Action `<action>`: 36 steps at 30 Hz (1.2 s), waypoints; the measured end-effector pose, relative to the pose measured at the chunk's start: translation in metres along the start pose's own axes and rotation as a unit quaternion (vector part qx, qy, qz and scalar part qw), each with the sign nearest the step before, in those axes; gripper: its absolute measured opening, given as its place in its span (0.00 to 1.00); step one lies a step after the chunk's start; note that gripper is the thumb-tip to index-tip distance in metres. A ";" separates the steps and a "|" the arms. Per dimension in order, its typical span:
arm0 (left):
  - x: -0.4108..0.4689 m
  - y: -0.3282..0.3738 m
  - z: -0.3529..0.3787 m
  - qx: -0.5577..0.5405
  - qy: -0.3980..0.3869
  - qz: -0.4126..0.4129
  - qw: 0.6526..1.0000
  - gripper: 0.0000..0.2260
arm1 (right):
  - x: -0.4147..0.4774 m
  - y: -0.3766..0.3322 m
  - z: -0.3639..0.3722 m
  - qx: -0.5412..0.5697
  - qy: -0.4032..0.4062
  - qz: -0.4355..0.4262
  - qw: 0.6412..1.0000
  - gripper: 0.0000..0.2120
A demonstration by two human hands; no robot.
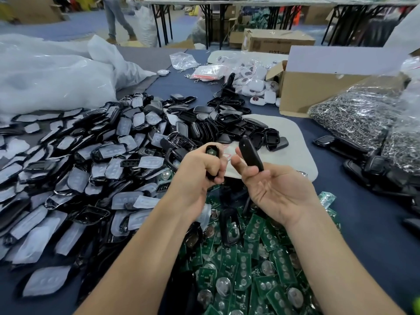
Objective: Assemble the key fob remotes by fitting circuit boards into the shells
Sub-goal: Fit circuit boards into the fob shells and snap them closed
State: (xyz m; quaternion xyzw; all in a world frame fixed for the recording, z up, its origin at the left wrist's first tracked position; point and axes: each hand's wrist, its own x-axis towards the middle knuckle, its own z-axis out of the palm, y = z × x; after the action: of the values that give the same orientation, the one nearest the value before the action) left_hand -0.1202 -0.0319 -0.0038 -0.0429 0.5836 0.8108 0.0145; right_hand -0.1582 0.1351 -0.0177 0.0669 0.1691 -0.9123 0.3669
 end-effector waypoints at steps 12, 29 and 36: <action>0.005 -0.001 -0.001 0.084 -0.005 0.022 0.996 0.10 | 0.003 0.008 0.007 -0.167 0.111 -0.070 0.977 0.17; 0.005 -0.003 0.004 0.111 0.119 0.034 0.986 0.09 | 0.000 0.052 0.010 -0.753 0.218 -0.424 0.454 0.17; 0.005 -0.004 0.004 0.080 0.043 0.006 0.996 0.06 | 0.001 0.040 0.011 -0.721 0.182 -0.378 0.552 0.22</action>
State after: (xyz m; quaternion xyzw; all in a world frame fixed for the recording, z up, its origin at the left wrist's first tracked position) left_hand -0.1255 -0.0267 -0.0066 -0.0731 0.6465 0.7593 -0.0127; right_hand -0.1313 0.1034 -0.0179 -0.1259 0.8430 -0.5078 -0.1250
